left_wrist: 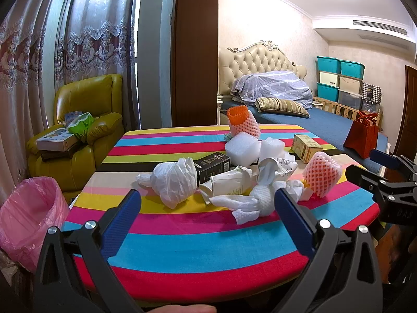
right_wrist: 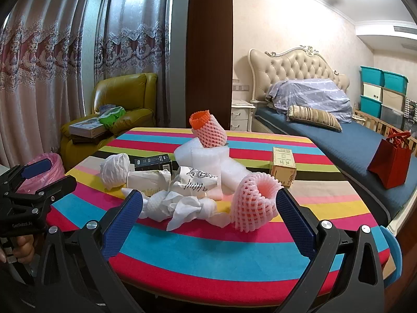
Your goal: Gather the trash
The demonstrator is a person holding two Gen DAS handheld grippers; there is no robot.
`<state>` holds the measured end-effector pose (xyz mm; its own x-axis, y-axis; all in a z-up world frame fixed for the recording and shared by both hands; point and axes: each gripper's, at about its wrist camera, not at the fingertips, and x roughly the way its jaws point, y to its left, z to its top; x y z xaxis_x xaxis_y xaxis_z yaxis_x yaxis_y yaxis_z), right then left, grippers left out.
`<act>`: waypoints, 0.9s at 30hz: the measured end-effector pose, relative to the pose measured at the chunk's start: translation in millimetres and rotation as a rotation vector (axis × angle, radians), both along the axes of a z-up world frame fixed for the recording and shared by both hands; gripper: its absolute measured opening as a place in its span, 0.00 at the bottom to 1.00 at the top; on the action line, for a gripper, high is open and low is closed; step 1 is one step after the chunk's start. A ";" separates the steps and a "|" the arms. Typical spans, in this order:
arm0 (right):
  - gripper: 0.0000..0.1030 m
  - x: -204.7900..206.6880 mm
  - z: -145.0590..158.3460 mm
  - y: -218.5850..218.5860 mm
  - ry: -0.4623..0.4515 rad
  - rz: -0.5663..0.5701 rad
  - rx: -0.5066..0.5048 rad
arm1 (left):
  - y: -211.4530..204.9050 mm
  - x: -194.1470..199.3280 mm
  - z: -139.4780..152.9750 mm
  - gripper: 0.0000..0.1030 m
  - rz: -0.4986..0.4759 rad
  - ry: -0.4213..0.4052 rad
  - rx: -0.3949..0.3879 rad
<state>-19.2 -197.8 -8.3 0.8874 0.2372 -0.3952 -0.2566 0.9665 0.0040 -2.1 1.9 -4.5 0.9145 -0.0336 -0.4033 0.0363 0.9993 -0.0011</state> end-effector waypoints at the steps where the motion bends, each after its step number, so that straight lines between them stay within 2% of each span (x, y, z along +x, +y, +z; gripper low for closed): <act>1: 0.93 -0.2 0.1 0.2 -0.001 0.000 0.000 | 0.0 -0.1 -0.1 0.96 0.000 0.000 0.000; 27: 0.93 -2.4 -1.1 2.6 0.003 0.003 0.001 | 3.2 -0.7 -4.3 0.96 0.004 0.013 -0.008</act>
<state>-21.6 -195.2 -9.4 0.8857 0.2399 -0.3975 -0.2592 0.9658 0.0054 -2.7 5.2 -8.8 0.9093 -0.0336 -0.4147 0.0326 0.9994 -0.0095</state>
